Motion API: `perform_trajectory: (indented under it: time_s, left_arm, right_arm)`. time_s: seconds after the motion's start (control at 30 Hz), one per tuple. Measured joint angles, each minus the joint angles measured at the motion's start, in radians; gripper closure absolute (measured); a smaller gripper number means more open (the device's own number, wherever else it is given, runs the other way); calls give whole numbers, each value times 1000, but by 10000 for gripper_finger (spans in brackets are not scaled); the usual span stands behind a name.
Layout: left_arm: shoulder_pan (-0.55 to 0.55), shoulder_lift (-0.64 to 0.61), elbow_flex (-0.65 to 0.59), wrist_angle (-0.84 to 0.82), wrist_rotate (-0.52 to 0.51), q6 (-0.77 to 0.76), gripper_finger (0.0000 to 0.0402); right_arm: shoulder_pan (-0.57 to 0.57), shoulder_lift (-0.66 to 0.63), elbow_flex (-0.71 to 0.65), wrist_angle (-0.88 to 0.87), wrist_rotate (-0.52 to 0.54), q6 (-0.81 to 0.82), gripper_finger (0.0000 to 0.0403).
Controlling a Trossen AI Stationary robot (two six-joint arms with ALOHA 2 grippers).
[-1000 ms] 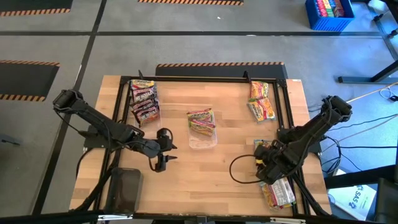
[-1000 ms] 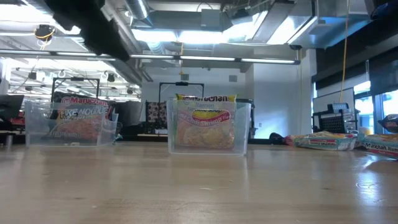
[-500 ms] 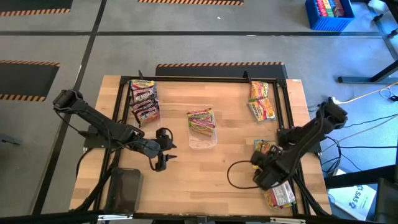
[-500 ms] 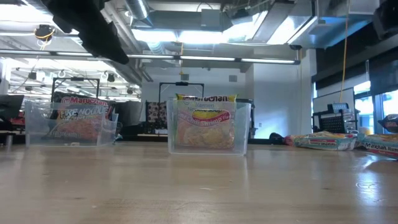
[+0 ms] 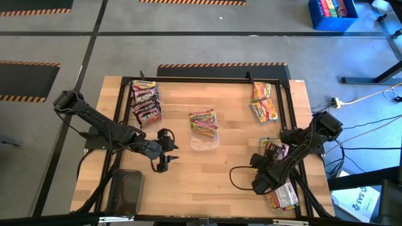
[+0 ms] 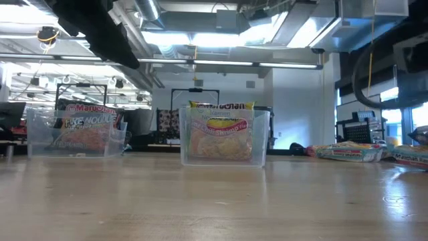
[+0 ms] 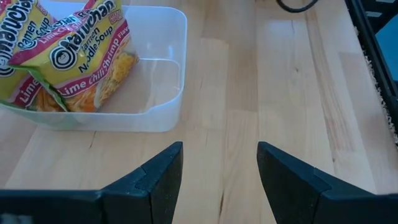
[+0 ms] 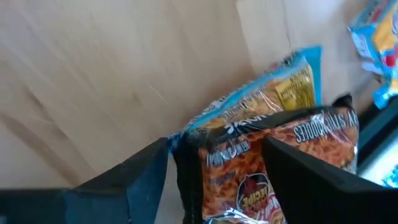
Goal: Sort Maruchan noodles
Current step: Put the black noodle pack into the left transparent bin
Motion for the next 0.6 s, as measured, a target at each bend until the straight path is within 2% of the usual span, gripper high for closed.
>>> perform_trajectory:
  time_s: [0.13,0.4,0.47,0.6]
  left_arm:
    - [0,0,0,0,0,1,202]
    - [0,0,0,0,0,2,202]
    - [0,0,0,0,0,8,202]
    - [0,0,0,0,-1,27,202]
  right_arm:
    - [0,0,0,-20,-15,-4,211]
    - [-1,0,22,-60,-28,-28,381]
    - [-1,0,26,-63,-29,-37,395]
    - [-1,0,44,-64,-26,-63,397]
